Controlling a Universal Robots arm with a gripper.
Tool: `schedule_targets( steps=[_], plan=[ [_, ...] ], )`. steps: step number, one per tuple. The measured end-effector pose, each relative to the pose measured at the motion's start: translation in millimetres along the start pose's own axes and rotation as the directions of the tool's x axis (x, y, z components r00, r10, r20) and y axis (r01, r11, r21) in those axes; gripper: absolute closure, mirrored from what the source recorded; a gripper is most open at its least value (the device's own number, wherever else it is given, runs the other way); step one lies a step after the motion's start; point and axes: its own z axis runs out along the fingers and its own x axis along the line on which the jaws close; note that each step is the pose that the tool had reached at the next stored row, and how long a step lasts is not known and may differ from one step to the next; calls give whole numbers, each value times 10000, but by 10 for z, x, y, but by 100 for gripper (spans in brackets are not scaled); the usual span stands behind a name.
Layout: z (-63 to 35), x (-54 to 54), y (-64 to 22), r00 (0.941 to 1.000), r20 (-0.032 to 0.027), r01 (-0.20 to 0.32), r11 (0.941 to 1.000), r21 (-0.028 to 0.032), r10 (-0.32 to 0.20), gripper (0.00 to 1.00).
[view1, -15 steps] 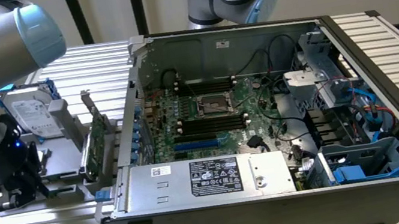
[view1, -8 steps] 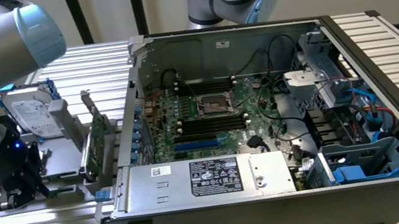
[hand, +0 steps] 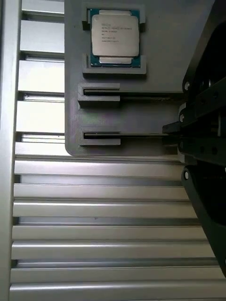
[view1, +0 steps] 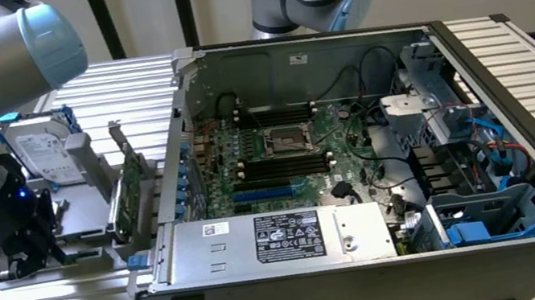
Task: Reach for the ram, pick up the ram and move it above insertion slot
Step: 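Pick up the ram and move it above insertion slot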
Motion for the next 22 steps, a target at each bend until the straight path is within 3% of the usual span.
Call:
schedule_targets(
  steps=[8, 18, 22],
  plan=[
    [-147, -3, 2, 10000, 1, -3, 10000, -1, 3, 86],
    [-589, -10, -22, 10000, 6, -2, 10000, -1, 2, 86],
    [-774, -13, -86, 10000, 6, -2, 10000, -1, 2, 86]
  ],
)
